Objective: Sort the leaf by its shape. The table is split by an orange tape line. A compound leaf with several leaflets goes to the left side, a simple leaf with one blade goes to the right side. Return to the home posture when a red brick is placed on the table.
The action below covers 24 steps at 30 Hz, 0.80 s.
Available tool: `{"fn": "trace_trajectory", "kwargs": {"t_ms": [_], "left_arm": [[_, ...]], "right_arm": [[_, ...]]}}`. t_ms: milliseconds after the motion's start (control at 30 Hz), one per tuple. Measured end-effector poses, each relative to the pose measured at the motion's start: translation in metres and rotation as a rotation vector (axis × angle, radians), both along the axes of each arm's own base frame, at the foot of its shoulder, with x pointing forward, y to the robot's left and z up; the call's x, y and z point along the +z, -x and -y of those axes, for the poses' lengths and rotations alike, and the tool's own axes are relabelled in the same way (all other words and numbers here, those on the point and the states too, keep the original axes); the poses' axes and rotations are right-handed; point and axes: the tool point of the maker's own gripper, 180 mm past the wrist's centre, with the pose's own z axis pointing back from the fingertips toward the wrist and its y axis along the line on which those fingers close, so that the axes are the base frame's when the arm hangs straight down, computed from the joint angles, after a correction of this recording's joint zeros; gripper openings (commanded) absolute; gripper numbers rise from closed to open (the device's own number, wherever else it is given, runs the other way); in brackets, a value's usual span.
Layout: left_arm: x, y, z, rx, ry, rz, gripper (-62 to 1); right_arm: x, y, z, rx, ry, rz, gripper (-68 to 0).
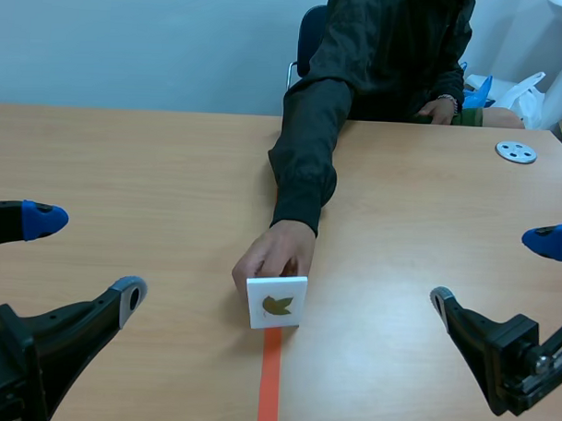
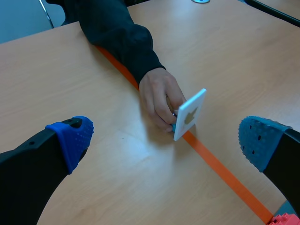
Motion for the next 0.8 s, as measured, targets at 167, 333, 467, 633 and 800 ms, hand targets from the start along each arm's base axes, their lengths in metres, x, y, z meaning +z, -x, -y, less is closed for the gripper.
{"fn": "trace_trajectory", "kwargs": {"t_ms": [167, 333, 467, 633, 800], "left_arm": [[0.000, 0.000, 0.000, 0.000, 0.000, 0.000, 1.4], [0.000, 0.000, 0.000, 0.000, 0.000, 0.000, 1.4], [0.001, -0.001, 0.000, 0.000, 0.000, 0.004, 1.4], [0.009, -0.010, 0.000, 0.000, -0.003, 0.041, 1.4], [-0.008, -0.007, -0.002, -0.017, -0.078, -0.026, 1.4]], "right_arm": [[0.000, 0.000, 0.000, 0.000, 0.000, 0.000, 0.4], [0.000, 0.000, 0.000, 0.000, 0.000, 0.000, 0.4], [0.000, 0.000, 0.000, 0.000, 0.000, 0.000, 0.4], [-0.002, 0.000, 0.001, -0.001, 0.006, -0.009, 0.4], [-0.002, 0.001, 0.001, -0.002, 0.007, -0.012, 0.4]]}}
